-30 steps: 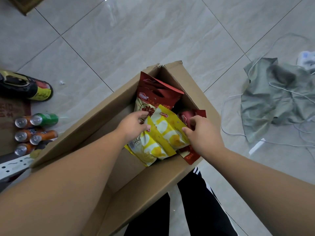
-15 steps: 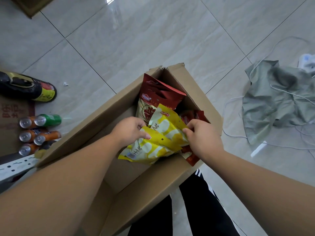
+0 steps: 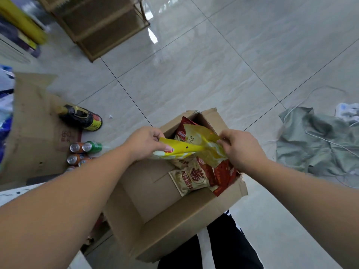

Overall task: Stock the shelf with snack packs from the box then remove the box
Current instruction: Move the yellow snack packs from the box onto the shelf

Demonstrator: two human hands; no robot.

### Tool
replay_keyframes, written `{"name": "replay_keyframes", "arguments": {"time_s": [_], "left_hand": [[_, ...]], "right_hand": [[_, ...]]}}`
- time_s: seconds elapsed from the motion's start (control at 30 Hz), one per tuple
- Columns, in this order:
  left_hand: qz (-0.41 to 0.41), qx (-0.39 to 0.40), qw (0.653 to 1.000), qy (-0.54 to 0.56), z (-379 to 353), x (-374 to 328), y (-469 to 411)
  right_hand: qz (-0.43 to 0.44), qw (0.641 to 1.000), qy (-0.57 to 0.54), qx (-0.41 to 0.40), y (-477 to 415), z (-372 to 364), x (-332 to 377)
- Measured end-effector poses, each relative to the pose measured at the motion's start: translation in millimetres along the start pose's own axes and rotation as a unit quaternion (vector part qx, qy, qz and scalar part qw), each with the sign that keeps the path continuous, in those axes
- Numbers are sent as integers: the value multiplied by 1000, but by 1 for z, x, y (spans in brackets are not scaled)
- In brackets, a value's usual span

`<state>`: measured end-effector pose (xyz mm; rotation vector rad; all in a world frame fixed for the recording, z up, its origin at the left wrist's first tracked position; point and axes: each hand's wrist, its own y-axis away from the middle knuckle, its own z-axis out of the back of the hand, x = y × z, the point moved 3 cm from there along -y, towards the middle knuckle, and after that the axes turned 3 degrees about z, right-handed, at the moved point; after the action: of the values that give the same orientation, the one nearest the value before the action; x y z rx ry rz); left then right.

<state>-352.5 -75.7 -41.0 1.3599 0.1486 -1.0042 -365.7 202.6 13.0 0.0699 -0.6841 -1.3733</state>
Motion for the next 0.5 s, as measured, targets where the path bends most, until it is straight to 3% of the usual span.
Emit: {"name": "replay_keyframes", "arguments": {"time_s": [0.3,0.5], "left_hand": [[-51,-71,990,108,85,-94,114],[-135,-165,965,155,177,-188,221]], "right_hand": [[105,994,-2,-15,8,140,67],[216,974,30,-69,2,279,166]]}}
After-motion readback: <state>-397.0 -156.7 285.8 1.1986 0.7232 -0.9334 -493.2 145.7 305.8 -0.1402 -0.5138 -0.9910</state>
